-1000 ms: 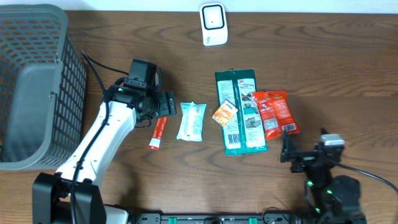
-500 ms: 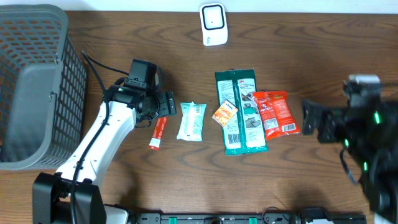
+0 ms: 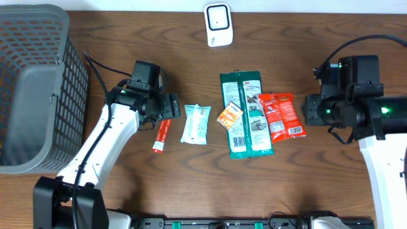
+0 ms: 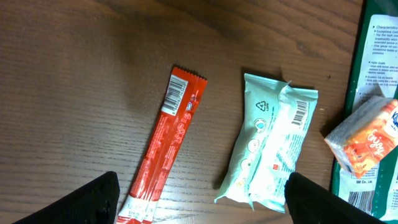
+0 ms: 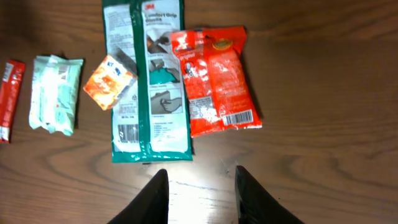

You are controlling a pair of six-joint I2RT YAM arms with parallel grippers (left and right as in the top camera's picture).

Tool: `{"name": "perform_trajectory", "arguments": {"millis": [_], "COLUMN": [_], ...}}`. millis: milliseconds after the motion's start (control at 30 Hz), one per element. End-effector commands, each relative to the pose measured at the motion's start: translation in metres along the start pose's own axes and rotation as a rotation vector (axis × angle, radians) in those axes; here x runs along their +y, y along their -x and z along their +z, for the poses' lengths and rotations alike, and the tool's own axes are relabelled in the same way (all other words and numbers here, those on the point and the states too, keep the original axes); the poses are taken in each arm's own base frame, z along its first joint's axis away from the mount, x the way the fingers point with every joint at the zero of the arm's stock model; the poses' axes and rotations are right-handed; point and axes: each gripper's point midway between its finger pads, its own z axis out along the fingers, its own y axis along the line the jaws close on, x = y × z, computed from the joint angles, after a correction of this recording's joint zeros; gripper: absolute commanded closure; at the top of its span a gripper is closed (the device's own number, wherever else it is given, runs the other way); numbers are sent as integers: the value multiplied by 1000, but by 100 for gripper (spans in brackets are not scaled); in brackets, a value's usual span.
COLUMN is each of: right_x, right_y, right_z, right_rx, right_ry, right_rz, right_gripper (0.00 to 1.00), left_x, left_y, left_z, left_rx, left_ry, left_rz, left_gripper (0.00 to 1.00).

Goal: Scan the item barcode
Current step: 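Reach the right gripper toward the red snack packet, then grasp the red snack packet with the right gripper and pull it right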

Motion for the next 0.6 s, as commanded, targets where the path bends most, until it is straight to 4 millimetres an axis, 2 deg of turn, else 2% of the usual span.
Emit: {"name": "perform_trajectory", "arguments": {"millis": [0,67,133,300,433,567], "right_x": [-5,-7,-11,-18,-22,-30], "right_y": [-3,-3,-4,-1,1,-6], "right_z": [13,22,33,67,104,142], "right_rx": [50,81,115,198,266,351], "right_ry": [-16,-22,-40,-67,-72,-80], "right_rz": [2,5,7,13,21,37], "right_gripper": [70,52,43,41,39,39], "left_x": [0,0,0,0,0,0], "left_y": [4,4,4,4,4,4], "left_z": [-2,-2,-2,-2,-2,-2], "left_rx": [-12,-12,-12,-12,-11,-11], "left_ry": [2,2,2,2,2,2], "left_rz": [9,9,9,9,9,9], "left_gripper": [14,14,14,14,14,14]}}
